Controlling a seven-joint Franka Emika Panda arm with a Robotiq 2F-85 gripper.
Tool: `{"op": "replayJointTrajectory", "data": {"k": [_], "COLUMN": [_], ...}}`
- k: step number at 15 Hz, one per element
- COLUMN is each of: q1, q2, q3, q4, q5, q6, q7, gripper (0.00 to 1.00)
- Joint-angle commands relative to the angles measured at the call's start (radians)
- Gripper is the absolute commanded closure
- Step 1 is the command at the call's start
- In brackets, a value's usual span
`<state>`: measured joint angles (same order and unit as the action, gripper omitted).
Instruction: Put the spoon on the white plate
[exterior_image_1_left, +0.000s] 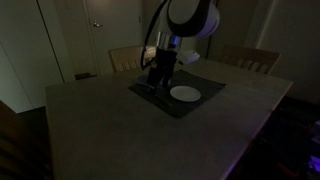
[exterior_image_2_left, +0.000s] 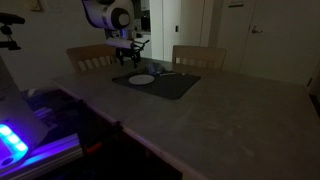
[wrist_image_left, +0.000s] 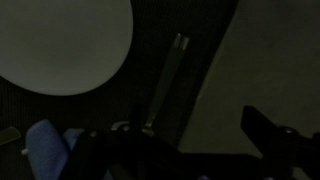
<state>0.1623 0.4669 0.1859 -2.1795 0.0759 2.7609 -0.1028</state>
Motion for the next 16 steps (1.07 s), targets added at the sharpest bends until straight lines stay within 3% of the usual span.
{"op": "replayJointTrajectory", "data": {"k": [1, 16], "q1": [0.001, 0.0], "q2": [0.031, 0.106], "q3": [-0.007, -0.012], "q4": [0.032, 0.094], "q5": [-0.016, -0.02], "q6": [0.004, -0.006], "q7": [0.033, 0.036], "gripper": [0.0, 0.0]}}
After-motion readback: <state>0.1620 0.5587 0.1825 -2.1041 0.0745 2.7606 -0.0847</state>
